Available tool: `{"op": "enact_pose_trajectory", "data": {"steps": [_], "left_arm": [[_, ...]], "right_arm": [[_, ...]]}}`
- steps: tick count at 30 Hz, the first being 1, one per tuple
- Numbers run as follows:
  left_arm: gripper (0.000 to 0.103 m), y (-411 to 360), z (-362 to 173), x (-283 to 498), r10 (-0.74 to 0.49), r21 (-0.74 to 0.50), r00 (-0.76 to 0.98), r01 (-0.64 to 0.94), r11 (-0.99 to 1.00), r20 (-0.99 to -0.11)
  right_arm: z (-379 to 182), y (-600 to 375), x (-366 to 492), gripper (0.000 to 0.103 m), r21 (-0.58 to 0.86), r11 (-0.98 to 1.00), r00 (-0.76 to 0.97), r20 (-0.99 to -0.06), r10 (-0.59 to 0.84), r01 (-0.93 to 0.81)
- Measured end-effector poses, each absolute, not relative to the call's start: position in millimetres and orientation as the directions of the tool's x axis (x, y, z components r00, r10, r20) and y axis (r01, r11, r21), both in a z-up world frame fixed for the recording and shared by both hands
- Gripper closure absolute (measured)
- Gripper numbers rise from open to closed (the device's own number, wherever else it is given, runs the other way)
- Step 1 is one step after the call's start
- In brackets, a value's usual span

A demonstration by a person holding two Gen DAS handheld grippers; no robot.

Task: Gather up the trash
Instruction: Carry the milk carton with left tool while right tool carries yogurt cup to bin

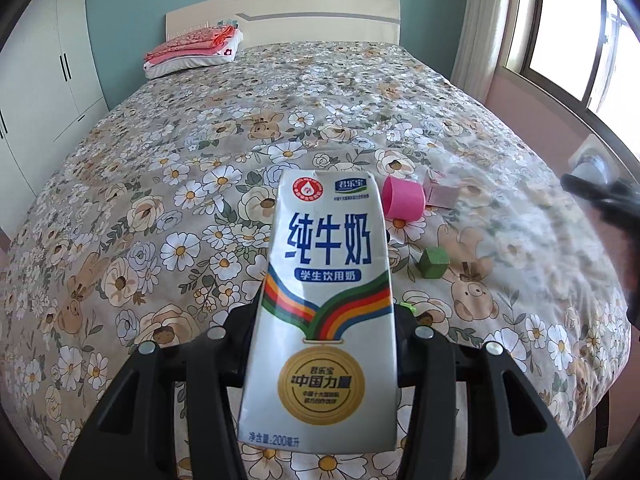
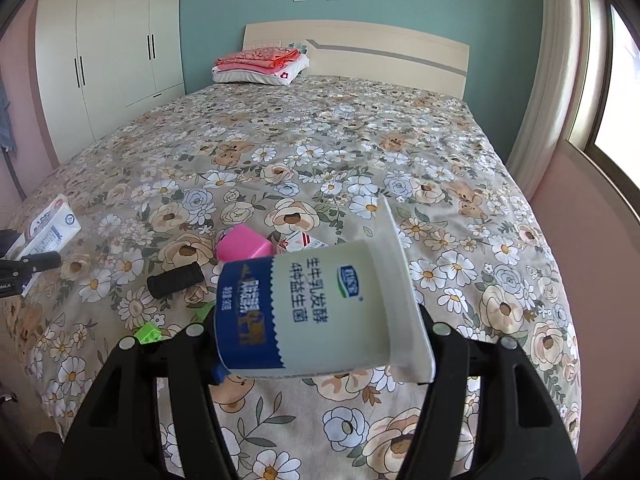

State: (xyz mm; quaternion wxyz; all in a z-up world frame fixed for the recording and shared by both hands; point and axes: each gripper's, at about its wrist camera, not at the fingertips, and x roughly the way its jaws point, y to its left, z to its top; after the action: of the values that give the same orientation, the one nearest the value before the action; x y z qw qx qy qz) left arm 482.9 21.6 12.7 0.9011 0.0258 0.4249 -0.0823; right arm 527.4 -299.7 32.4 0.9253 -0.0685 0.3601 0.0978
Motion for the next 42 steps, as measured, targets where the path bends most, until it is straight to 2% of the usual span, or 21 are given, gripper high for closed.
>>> {"op": "enact_pose_trajectory", "data": {"steps": [14,23,33,42], "left_arm": [[0.053,9,117,375,-0.106,0.044,0.716,0.188,0.981,-0.69],[0.053,8,152,304,-0.088,0.085,0.766,0.183,0.979,-0.637],[0.053,12,141,232,-0.12,0.087,0.766,0.224,0.971,-0.631],[0.053,18,91,191,-0.136,0.066,0.721,0.244,0.967,-0.679]], "right_arm": [[147,-291,383,0.04,-0.091,0.961,0.803,-0.573,0.164,-0.261],[185,-279,297,0.04,-0.105,0.95,0.829,-0.523,0.2,-0.295],[167,-255,221,0.04,-0.127,0.929,0.805,-0.549,0.227,-0.348],[120,-236,172,0.04,-0.106,0.913,0.758,-0.6,0.258,-0.395]]}}
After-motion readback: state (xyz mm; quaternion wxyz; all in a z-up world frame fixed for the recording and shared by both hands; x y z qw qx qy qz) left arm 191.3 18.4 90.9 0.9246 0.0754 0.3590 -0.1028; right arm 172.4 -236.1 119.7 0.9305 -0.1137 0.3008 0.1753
